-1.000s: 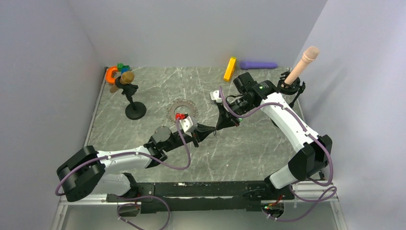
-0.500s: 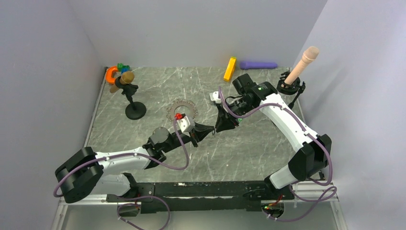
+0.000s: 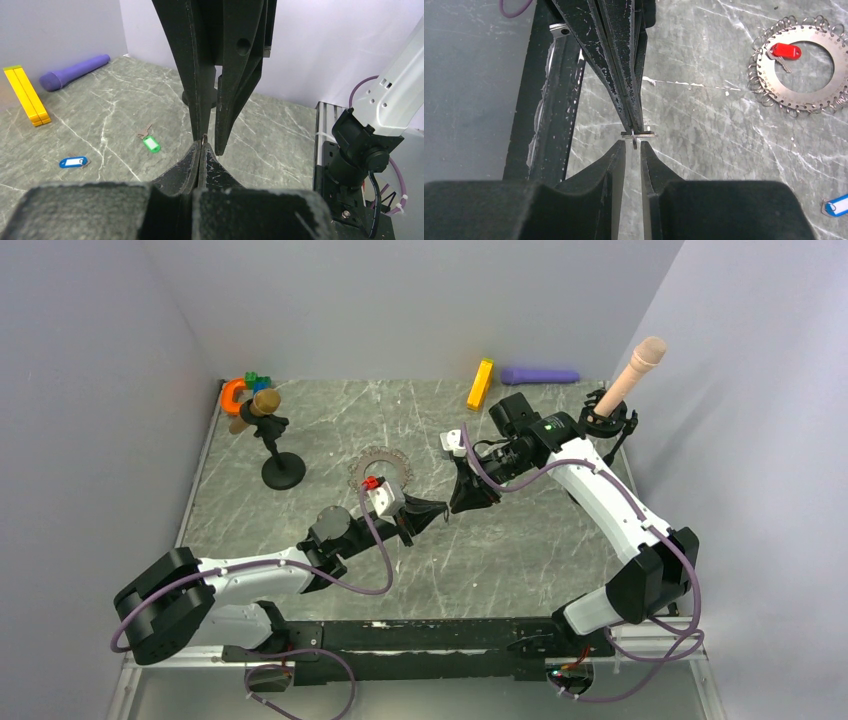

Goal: Put the keys on the keyring

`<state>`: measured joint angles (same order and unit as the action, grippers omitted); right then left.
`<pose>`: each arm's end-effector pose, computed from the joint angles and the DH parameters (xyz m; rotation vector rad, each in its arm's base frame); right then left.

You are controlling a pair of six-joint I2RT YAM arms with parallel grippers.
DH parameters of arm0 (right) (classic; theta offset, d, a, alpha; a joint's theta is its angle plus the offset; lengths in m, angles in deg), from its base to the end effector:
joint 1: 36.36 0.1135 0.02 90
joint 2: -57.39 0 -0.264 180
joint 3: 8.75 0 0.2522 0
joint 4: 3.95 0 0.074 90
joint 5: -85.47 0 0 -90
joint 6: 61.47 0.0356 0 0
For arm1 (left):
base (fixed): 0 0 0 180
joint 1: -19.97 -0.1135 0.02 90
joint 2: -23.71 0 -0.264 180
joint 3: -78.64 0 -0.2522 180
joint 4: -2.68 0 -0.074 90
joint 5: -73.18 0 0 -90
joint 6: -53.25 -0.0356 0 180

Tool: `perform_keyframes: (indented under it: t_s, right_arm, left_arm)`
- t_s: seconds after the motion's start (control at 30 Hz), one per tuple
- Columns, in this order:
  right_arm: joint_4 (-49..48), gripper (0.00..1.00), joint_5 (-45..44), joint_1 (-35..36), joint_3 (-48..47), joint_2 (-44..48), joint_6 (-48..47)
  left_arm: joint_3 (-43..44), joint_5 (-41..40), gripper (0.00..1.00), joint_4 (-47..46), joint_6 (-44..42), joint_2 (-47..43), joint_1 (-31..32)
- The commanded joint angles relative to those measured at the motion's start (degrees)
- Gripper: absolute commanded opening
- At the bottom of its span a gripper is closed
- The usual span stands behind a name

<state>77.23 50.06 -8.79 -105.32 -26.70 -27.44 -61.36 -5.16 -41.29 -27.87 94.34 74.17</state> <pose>0.2290 0.1523 0.3424 -1.7384 1.6034 1.0690 0.1436 -0.2113 0.2592 0.7121 1.2325 -1.0569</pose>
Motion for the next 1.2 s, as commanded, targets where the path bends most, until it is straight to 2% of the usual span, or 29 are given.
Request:
perform_keyframes:
  t_s: [0.0,0.27,0.43,0.63,0.67,0.77,0.83,0.97,1.17]
  right_arm:
    - [-0.76,0.21,2.86,0.08,-0.22,1.71,-0.67]
    - [-0.58,0.2,3.76,0.04,-0.41,1.43,-0.99]
    - [0.26,0.01,4.01,0.07,-0.61,1.09,-1.93]
    - [-0.06,0.0,3.49,0.09,0.19,1.98,-2.49]
    - [-0.47,0.0,3.04,0.04,0.56,2.3,-2.22]
    - [-0.97,0.0,2.09,-0.19,1.55,2.95,-2.1]
    - [-1.32,0.0,1.87,-0.61,2.55,3.58,-2.13]
    - [-3.16,0.0,0.54,-1.63,5.37,5.25,-1.73]
    - [-5.28,0.0,0.16,-4.71,9.98,7.36,-2.34]
  left_arm:
    - [-0.4,-0.6,0.0,-2.91,1.05,-1.26,-0.22]
    - [-0.25,-0.67,0.0,-3.13,1.25,-0.93,-0.23]
    - [-0.35,-0.88,0.0,-3.09,1.29,-1.02,-0.22]
    - [-0.66,-1.28,0.0,-3.66,2.33,-1.1,-0.4]
    - [-0.93,-1.35,0.06,-4.08,2.99,-1.16,-0.69]
    - [-2.65,-1.95,0.35,-6.36,4.72,-2.25,-1.39]
    - [-4.18,-2.41,0.45,-7.19,5.38,-3.92,-1.69]
    - [-7.03,-3.91,0.53,-5.03,5.57,-9.0,-1.99]
    - [-13.07,-7.27,0.57,1.12,4.83,-18.41,-2.32]
